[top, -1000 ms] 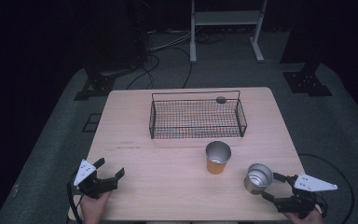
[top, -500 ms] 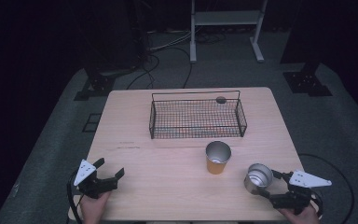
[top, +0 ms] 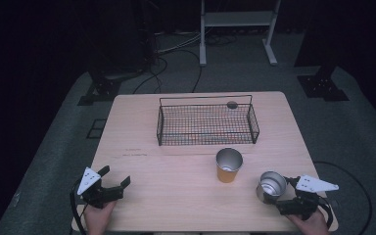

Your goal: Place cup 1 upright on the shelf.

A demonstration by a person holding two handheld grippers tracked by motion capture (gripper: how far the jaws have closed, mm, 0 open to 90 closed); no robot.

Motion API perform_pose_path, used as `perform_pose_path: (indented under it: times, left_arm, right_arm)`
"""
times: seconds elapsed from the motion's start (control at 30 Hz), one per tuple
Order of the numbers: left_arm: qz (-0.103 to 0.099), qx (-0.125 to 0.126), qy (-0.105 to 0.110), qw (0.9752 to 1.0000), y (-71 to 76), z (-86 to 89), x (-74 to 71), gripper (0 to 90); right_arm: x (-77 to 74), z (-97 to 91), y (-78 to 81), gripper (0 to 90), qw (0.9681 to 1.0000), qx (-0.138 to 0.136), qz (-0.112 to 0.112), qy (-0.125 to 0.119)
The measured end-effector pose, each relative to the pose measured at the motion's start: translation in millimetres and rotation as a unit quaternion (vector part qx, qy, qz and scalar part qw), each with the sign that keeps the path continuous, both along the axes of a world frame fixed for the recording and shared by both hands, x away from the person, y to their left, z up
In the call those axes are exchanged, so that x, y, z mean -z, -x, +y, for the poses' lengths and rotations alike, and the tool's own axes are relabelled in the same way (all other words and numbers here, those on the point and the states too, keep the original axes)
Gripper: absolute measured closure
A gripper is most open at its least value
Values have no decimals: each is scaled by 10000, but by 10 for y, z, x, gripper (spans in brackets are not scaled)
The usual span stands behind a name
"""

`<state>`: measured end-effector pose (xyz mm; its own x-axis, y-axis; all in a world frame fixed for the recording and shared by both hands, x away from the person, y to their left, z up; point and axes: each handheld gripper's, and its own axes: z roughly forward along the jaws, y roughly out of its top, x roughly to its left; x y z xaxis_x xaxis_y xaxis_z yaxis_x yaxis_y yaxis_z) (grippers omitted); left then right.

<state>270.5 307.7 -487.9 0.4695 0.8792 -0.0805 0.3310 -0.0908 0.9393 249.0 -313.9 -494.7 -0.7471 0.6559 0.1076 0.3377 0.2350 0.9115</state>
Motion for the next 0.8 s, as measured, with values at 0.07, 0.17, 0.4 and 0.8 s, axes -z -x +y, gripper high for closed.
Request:
perform_pose_path:
  times: [0.07,0.17,0.4,0.8]
  left_arm:
    - [1,1,2,10000,0,1,-1,17]
    - [-4,-4,-7,10000,4,3,-4,17]
    - [-14,-9,6,10000,7,2,-6,17]
    - [-19,11,-1,10000,12,-4,-7,17]
  right_arm:
    - [-1,10,0,136,10000,-9,-56,44]
    - [-4,2,-3,155,10000,-26,-54,16]
    - [-34,-2,6,168,9999,-87,-81,75]
    - [-142,-37,-47,175,9998,-199,-46,-13]
